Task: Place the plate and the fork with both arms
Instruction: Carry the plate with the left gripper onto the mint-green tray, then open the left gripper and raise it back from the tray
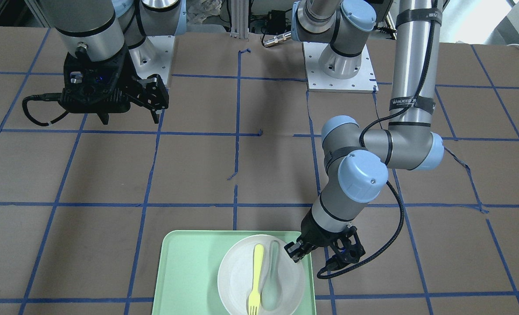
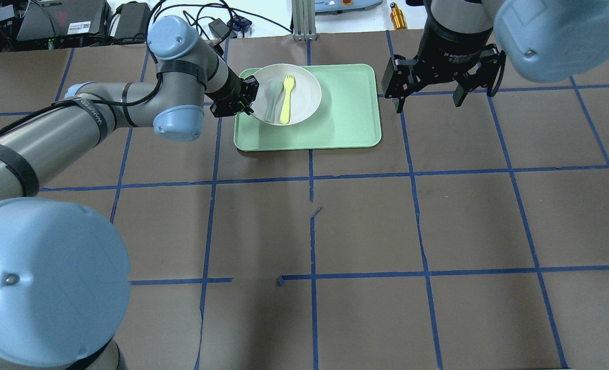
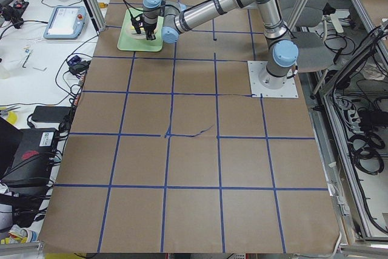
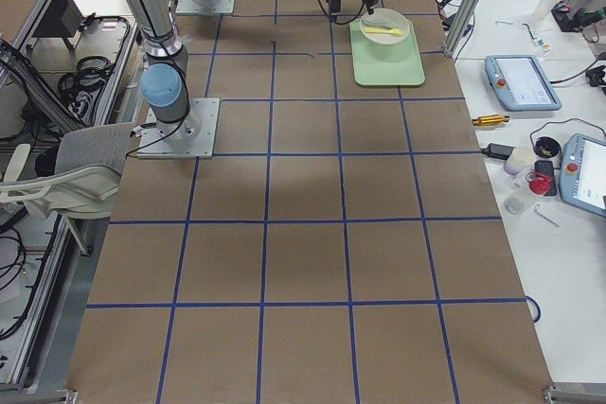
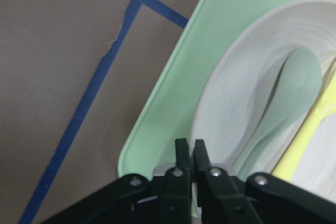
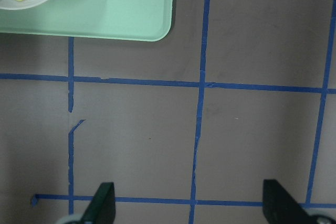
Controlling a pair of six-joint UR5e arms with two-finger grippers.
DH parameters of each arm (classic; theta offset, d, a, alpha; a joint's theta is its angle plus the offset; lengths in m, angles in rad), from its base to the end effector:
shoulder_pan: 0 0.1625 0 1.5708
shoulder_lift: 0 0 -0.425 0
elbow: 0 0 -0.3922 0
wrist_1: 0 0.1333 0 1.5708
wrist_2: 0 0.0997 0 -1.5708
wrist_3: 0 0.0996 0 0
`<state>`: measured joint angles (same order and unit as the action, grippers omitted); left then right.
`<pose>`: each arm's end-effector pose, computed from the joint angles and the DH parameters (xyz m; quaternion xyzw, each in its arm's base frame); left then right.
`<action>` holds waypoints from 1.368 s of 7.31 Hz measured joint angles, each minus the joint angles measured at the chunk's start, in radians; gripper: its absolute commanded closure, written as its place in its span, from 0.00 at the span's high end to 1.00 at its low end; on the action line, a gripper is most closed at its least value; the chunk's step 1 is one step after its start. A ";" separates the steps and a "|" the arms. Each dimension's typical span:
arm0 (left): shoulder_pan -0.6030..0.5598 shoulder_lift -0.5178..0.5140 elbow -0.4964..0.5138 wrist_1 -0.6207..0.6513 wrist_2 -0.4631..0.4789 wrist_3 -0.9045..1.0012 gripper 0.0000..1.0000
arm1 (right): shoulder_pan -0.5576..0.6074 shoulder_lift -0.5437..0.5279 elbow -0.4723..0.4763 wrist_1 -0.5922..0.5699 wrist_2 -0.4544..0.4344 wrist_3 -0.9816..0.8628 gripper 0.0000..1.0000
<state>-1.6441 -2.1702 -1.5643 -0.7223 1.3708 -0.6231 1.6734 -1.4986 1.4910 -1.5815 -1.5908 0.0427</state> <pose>-0.2029 -0.6731 0.2250 0.2556 -0.9533 0.0854 0.1363 0.1843 -0.5081 0.4916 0.0299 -0.9995 0.0099 0.0093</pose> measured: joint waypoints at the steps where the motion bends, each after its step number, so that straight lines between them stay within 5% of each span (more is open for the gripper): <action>1: -0.018 -0.029 0.012 0.026 -0.002 -0.020 0.00 | 0.000 0.000 0.001 0.000 0.000 0.000 1.00; 3: -0.041 -0.071 0.017 0.088 -0.002 -0.040 0.03 | 0.000 0.000 0.004 0.000 0.000 0.000 1.00; 4: -0.045 -0.080 0.015 0.101 0.001 -0.041 0.68 | 0.000 0.000 0.005 0.000 0.000 0.000 1.00; 5: -0.047 -0.082 0.010 0.106 0.004 -0.035 1.00 | 0.000 0.000 0.005 -0.001 0.000 0.000 1.00; 7: -0.045 -0.072 -0.001 0.103 0.008 -0.008 1.00 | -0.001 0.001 0.005 -0.002 0.000 -0.001 1.00; 10: -0.002 0.031 -0.039 0.095 0.161 0.101 1.00 | 0.000 0.001 0.005 -0.003 0.000 -0.001 1.00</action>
<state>-1.6460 -2.1392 -1.6037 -0.6274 1.5314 -0.5216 1.6734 -1.4972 1.4956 -1.5846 -1.5907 0.0414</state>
